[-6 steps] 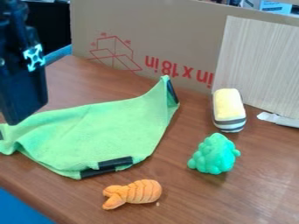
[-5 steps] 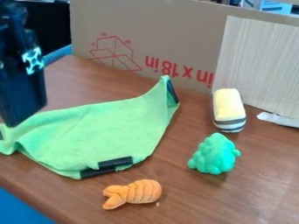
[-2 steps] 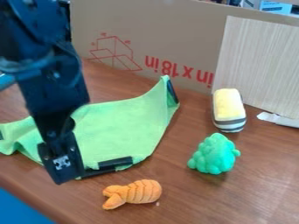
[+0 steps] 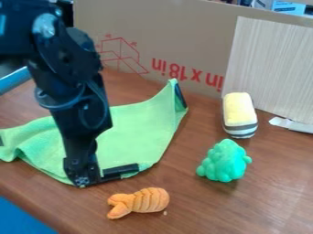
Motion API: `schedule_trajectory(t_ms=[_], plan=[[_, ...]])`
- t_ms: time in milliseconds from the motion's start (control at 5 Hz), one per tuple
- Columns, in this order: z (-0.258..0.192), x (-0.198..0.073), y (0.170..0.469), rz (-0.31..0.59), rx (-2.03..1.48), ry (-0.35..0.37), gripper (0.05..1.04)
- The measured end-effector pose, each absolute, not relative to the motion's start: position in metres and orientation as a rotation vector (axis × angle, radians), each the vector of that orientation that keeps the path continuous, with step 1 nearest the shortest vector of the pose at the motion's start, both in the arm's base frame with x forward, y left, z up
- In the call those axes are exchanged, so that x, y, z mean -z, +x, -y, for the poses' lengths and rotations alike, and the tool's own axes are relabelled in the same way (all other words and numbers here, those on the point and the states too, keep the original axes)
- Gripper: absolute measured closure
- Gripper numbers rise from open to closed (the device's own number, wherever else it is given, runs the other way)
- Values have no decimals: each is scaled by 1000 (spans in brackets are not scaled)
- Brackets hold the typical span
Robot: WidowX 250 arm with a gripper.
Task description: Unfold the cloth from bottom right to top left
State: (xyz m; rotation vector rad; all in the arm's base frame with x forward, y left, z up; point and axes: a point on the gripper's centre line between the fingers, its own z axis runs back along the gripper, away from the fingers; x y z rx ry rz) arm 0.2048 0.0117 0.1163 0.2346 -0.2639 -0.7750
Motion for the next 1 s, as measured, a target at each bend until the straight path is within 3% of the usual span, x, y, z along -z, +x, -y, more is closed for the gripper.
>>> schedule_trajectory(t_ms=[400, 1000], plan=[[-29, -102, 229, 287, 764, 339, 82], [-36, -72, 246, 258, 750, 361, 82]])
